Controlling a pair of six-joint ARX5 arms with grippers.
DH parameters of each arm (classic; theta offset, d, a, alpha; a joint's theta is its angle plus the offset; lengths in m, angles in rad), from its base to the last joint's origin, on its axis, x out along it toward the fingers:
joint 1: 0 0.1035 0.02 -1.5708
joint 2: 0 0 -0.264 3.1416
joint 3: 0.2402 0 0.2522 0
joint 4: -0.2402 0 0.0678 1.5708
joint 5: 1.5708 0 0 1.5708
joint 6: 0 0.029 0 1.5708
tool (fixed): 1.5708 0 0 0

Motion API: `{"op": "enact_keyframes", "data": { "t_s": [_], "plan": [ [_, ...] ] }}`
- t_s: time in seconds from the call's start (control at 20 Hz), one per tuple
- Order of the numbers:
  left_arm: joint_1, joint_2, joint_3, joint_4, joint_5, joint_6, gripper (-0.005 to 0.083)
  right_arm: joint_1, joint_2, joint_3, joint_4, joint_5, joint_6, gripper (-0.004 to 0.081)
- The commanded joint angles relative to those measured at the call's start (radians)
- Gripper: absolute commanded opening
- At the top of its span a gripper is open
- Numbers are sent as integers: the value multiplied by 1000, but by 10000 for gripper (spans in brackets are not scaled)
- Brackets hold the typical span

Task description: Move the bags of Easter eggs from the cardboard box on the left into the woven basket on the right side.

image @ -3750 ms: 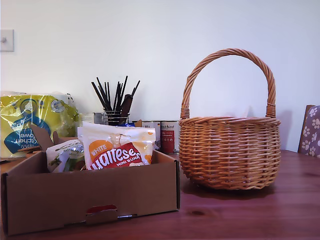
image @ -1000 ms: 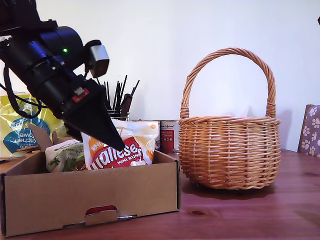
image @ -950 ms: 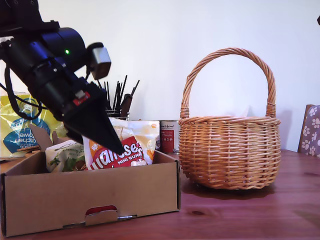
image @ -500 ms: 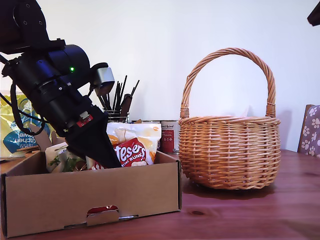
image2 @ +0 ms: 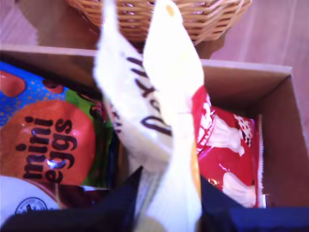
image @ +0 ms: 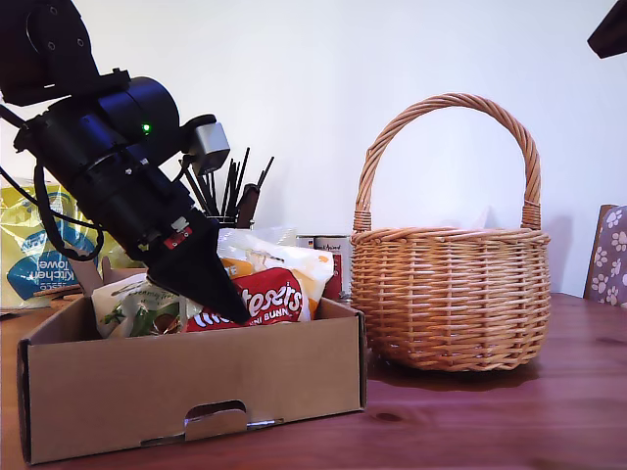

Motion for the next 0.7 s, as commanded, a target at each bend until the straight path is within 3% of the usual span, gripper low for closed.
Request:
{"op": "enact_keyframes", "data": {
  "t_s": [0.0,0.4,0.65],
  "plan": [
    [2,2,45,-13,2,8,-17,11,-3,-9,2,-6,-18,-12],
    [1,-116,244,-247,7,7,-19,16,-3,-9,3,-6,-25,-12],
    [-1,-188,295,-257,108,-31,-19,16,-3,-9,19,-6,-26,-12]
  ]
}}
